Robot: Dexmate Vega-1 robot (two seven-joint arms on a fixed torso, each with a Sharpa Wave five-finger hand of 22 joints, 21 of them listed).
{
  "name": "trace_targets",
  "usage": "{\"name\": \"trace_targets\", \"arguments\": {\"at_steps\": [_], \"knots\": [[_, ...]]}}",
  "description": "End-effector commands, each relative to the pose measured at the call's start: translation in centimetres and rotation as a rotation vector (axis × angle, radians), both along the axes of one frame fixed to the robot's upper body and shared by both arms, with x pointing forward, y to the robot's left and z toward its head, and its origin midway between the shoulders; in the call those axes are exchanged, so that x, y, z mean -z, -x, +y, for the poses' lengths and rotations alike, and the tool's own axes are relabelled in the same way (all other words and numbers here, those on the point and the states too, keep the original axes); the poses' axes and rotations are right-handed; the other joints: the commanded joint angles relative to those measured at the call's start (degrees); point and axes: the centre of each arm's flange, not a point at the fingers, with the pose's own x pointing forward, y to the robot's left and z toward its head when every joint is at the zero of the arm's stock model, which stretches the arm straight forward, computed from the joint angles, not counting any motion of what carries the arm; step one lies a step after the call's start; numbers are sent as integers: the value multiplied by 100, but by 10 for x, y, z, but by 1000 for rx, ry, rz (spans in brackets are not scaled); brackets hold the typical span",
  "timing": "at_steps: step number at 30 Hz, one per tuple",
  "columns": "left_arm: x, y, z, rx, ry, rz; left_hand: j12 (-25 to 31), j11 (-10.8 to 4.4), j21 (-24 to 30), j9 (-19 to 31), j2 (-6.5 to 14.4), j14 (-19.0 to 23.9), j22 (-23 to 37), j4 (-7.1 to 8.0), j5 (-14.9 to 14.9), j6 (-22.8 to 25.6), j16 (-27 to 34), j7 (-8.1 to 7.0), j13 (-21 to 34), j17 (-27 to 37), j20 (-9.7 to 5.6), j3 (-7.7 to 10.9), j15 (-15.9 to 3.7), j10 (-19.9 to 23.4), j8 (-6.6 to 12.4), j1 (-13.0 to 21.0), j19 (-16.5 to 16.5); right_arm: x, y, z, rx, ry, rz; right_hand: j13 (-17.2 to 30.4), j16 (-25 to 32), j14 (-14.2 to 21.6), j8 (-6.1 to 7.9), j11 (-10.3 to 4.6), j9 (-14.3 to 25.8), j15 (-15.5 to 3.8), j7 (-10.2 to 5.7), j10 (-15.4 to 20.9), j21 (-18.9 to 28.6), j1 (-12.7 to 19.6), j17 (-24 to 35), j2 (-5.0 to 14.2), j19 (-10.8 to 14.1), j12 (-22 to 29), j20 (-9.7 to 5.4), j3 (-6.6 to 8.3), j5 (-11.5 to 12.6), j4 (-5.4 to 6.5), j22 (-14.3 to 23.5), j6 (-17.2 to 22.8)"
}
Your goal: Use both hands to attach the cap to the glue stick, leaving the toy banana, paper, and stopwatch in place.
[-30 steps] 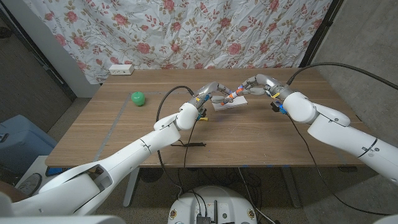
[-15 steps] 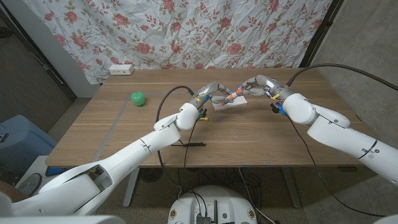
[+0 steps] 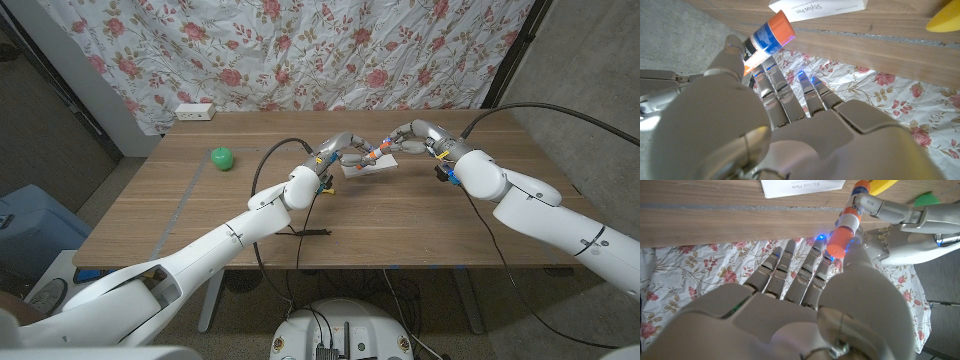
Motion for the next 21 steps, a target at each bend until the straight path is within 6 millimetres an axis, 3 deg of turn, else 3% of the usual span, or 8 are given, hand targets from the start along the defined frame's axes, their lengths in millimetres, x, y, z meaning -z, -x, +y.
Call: {"name": "trace_targets", "arguments": {"at_steps": [1,21], "knots": [[0,-2,0,0,-1,2,43,-43,4,44,362,13,14,41,39,389,0,17,20,11,-12,4,-819,19,37,-74,36,1,-1,1,2,-2,3,11,3,0,17,-9,29,-865,-10,-29,-6,33,17,3,1,9,-10,-22,-3,-10,8,21],[-1,-4,0,3,1,5,45,-44,4,45,367,13,14,41,39,387,0,11,20,11,-9,2,-819,22,37,-74,36,2,-3,0,5,-7,6,11,5,5,5,-10,28,-861,-10,-26,-7,33,16,11,-1,11,-9,-40,-1,-12,8,20]]}}
